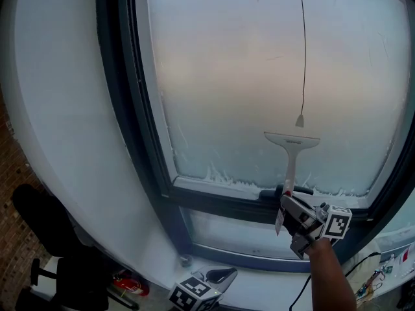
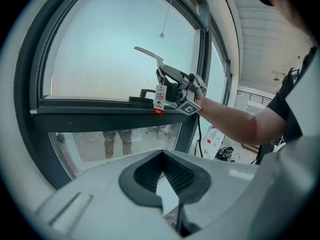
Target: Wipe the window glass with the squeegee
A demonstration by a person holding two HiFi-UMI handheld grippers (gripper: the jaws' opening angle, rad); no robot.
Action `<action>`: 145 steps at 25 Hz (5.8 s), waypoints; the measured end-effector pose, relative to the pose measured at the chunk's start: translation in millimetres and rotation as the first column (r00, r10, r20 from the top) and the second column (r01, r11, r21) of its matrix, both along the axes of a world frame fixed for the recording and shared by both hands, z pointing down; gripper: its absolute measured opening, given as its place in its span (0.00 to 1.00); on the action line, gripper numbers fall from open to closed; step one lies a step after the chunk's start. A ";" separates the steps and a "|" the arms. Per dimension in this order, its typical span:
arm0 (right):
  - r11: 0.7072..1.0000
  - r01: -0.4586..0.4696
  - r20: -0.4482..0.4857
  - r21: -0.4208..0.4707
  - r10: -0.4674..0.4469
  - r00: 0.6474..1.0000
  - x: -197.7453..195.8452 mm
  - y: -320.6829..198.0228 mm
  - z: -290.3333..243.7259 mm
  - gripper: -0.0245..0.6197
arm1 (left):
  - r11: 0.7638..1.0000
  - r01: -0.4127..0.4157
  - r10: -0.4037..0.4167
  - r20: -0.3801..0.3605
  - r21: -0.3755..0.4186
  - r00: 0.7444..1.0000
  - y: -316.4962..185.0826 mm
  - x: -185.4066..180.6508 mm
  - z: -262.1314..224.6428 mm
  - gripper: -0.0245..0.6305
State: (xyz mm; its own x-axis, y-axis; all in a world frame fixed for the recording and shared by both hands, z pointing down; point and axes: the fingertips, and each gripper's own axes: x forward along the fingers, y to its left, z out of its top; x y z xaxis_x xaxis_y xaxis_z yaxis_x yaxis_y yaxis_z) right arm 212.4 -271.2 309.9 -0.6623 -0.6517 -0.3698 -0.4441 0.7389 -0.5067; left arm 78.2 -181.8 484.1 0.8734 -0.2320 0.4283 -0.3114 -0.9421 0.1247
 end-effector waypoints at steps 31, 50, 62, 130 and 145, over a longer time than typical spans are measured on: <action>0.981 -0.012 0.083 -0.196 0.028 0.996 3.7 25.9 112.1 0.17 | 0.999 -0.040 0.041 0.028 -0.031 0.999 11.0 24.8 0.3 0.04; 0.978 0.033 0.102 -0.204 -0.012 0.995 7.3 45.2 123.7 0.17 | 0.998 -0.049 0.050 0.019 -0.028 0.999 27.7 57.5 0.4 0.04; 0.999 -0.021 0.052 -0.039 0.023 0.998 81.7 86.9 31.7 0.17 | 0.998 -0.061 0.061 0.023 -0.019 0.998 42.9 96.2 1.8 0.04; 0.997 0.034 -0.013 0.063 -0.034 0.999 165.5 98.3 -37.5 0.17 | 0.997 -0.075 0.074 0.045 0.005 0.996 72.8 168.4 -1.8 0.04; 1.000 0.021 0.010 0.001 -0.021 1.000 167.0 101.4 18.1 0.17 | 0.996 -0.091 0.091 0.059 -0.001 0.994 72.6 177.5 2.4 0.04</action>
